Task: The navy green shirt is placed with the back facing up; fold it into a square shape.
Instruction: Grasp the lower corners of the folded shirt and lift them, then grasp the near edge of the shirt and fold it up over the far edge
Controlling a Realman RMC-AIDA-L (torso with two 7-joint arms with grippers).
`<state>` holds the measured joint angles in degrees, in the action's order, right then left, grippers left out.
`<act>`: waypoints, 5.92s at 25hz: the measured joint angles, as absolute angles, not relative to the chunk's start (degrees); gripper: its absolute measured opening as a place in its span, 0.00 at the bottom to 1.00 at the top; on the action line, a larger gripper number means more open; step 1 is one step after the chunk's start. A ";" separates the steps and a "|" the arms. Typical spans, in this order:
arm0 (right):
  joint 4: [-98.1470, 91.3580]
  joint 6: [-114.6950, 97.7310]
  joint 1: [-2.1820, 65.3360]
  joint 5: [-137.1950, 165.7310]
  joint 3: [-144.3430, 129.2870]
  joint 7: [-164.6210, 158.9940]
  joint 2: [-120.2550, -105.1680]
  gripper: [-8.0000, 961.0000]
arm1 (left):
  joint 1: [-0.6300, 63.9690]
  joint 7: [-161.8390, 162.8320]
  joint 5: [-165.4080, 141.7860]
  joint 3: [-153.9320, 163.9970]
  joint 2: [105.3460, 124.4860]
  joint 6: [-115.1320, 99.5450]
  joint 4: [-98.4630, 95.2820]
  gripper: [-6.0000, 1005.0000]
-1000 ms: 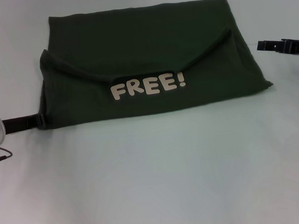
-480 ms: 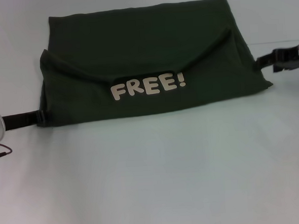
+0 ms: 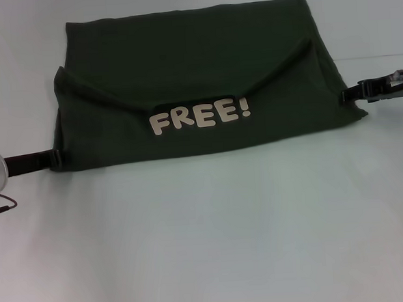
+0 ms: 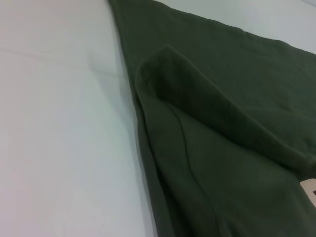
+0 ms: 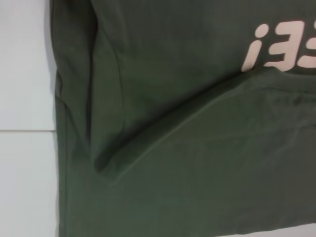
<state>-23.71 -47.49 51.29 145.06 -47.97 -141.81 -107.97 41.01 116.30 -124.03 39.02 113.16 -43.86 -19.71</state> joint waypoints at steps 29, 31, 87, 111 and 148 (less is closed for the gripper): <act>-21.11 -34.17 50.01 145.00 -49.48 -134.67 -114.04 0.70 | 41.10 116.71 -123.80 39.02 113.24 -44.11 -19.69 0.04; -21.10 -34.09 49.94 144.95 -49.48 -134.53 -114.06 0.70 | 41.12 116.71 -123.78 39.02 113.23 -44.10 -19.68 0.04; -22.03 -37.77 48.56 145.38 -49.22 -134.68 -112.57 0.05 | 41.15 120.45 -124.00 38.79 111.73 -50.24 -22.47 0.04; -43.56 -69.58 33.83 134.31 -37.96 -125.51 -111.33 0.07 | 39.79 132.06 -135.49 35.49 106.43 -80.61 -30.24 0.04; -34.19 -56.94 43.47 126.65 -25.40 -120.03 -108.26 0.13 | 47.71 135.88 -137.49 21.46 104.38 -73.89 -31.22 0.05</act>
<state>-34.19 -56.94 43.47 126.65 -25.41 -120.03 -108.26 47.71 135.88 -137.49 21.46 104.38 -73.89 -31.22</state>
